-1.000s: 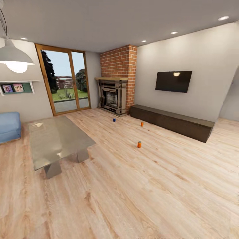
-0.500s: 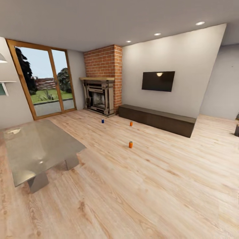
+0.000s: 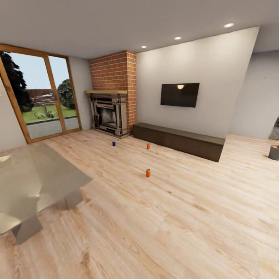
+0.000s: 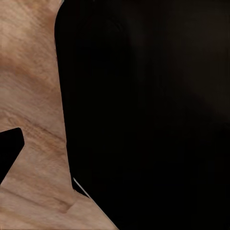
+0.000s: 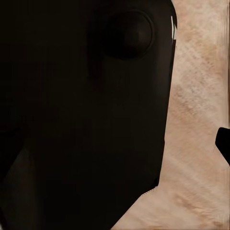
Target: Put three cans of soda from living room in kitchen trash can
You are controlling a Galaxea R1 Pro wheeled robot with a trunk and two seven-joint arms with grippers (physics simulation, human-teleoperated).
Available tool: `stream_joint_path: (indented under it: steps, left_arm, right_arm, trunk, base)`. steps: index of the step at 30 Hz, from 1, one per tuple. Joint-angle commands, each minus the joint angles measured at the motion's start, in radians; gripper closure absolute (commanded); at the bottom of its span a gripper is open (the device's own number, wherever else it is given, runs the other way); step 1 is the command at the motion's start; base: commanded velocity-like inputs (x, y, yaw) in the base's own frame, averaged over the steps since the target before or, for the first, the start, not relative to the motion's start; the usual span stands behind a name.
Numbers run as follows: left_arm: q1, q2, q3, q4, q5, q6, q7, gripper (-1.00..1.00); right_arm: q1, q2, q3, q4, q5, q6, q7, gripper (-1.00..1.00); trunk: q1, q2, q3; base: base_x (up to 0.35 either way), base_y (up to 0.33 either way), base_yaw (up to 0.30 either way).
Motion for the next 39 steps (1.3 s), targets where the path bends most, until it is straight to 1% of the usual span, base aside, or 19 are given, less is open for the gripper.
stream_joint_path:
  steps: [1, 8, 21, 29, 39]
  left_arm:
    - [0.0, 0.0, 0.0, 0.0, 0.0, 0.0, 0.0, -1.0]
    - [0.0, -0.002, 0.0, -0.004, 0.0, 0.0, 0.0, -1.0]
    - [0.0, -0.005, -0.001, -0.006, 0.0, 0.0, 0.0, -1.0]
    - [0.0, -0.015, -0.001, -0.006, 0.0, 0.0, 0.0, -1.0]
    - [0.0, -0.016, -0.002, -0.006, 0.0, -0.001, 0.0, -1.0]
  right_arm:
    - [0.0, 0.0, 0.0, 0.0, 0.0, 0.0, 0.0, -1.0]
    - [0.0, 0.001, 0.0, 0.001, 0.0, 0.0, 0.0, -1.0]
    - [0.0, 0.001, 0.001, 0.003, 0.0, 0.0, 0.0, -1.0]
    - [0.0, 0.002, 0.001, 0.003, 0.0, 0.0, 0.0, -1.0]
    - [0.0, 0.001, 0.001, 0.004, 0.0, 0.0, 0.0, -1.0]
  trunk:
    - [0.0, 0.0, 0.0]
    - [0.0, 0.0, 0.0]
    - [0.0, 0.0, 0.0]
    - [0.0, 0.0, 0.0]
    - [0.0, 0.0, 0.0]
  base:
    - [0.336, -0.103, -0.247]
    - [0.319, -0.155, -0.276]
    - [0.285, -0.23, -0.298]
    - [0.285, -0.228, -0.3]
    - [0.306, -0.191, -0.3]
